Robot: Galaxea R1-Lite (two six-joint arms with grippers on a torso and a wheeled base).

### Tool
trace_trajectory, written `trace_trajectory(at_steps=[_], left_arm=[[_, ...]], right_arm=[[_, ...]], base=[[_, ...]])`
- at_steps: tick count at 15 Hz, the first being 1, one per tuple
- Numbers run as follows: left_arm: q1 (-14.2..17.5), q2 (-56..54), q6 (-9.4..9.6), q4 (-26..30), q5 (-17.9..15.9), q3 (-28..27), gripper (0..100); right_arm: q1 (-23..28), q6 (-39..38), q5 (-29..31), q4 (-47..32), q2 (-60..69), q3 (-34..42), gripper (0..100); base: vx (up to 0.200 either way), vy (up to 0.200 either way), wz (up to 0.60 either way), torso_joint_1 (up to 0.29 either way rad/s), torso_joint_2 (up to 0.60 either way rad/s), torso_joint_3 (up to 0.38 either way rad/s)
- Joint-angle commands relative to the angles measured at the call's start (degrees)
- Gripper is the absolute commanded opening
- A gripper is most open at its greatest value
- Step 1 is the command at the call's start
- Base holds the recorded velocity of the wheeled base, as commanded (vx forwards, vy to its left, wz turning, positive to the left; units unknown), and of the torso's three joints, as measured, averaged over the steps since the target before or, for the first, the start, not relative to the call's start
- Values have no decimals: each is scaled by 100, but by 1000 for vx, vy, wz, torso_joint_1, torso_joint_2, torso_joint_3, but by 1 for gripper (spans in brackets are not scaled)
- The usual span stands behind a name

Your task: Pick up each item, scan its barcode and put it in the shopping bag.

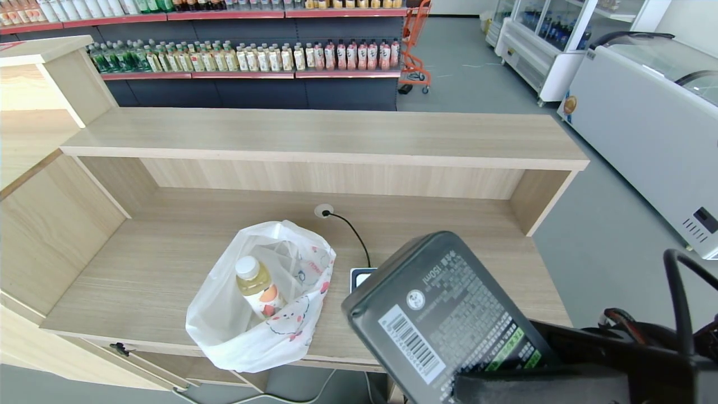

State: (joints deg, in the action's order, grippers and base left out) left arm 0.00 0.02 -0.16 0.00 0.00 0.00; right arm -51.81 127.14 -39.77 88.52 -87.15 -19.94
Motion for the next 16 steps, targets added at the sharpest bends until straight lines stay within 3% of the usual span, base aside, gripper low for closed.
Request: trace_trajectory(at_steps=[1,13,14,15,16], left_arm=[[0,-2,-11,0,0,0,100],[0,-2,-11,0,0,0,100],[0,-2,-2,0,0,0,100],[0,-2,-2,0,0,0,100],[0,-2,-2,0,0,0,100]], right_arm=[[13,4,-5,-1,5,8,0],[13,-101,83,-10,75,17,0],[75,-558,540,-63,58,-27,0],[294,-1446,1472,-265,155,-18,0],[444,-2624,2808,-669,409,-53,0]], base=[[0,0,0,0,0,0],[0,0,0,0,0,0],[0,0,0,0,0,0],[0,0,0,0,0,0],[0,0,0,0,0,0]])
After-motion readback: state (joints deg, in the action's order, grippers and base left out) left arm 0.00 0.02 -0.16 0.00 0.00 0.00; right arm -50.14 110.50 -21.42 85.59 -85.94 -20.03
